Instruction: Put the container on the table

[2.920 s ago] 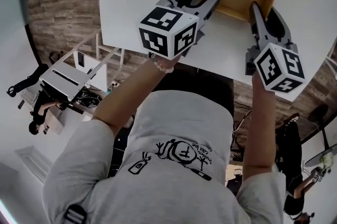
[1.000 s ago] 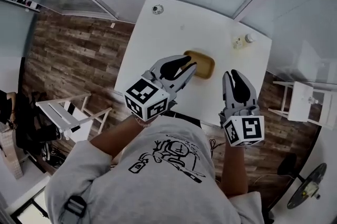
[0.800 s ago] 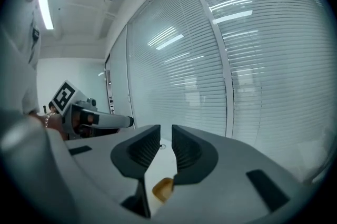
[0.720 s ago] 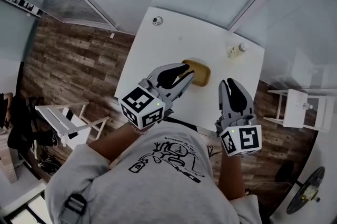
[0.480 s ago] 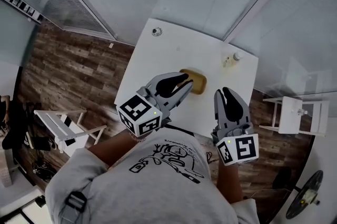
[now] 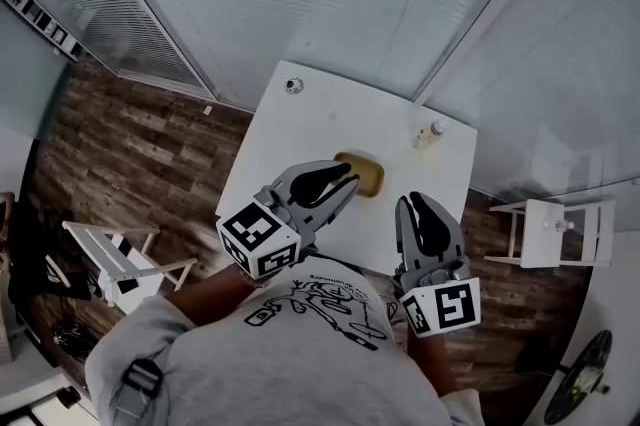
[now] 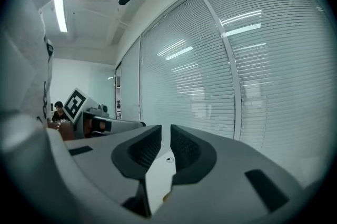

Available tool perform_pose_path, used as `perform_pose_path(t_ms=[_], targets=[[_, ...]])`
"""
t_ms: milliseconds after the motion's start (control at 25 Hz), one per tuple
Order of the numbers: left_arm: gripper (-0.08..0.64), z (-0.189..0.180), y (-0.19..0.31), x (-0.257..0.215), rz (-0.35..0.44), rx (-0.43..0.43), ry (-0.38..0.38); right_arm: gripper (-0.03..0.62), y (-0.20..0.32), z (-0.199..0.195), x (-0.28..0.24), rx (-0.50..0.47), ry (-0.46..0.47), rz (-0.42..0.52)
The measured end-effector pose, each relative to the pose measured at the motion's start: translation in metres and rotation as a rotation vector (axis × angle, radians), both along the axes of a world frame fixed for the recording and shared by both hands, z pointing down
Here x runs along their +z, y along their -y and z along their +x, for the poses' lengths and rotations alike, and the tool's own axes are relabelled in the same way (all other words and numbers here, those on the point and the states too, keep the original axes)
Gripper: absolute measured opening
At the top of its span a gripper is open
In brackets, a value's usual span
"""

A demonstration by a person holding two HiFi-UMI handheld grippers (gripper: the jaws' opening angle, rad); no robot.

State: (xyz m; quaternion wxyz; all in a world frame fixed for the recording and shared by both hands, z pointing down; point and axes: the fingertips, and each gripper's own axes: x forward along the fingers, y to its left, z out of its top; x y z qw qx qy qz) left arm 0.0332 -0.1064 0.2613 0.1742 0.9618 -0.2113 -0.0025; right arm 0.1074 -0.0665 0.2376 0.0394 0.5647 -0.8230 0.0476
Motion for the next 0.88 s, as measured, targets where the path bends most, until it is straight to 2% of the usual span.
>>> perform_pose_path(t_ms=[880], targets=[[0.072, 0.013, 0.000, 0.001, 0.008, 0.012, -0.009, 0.041, 0.005, 0.010, -0.001, 0.013, 0.003, 0.009]])
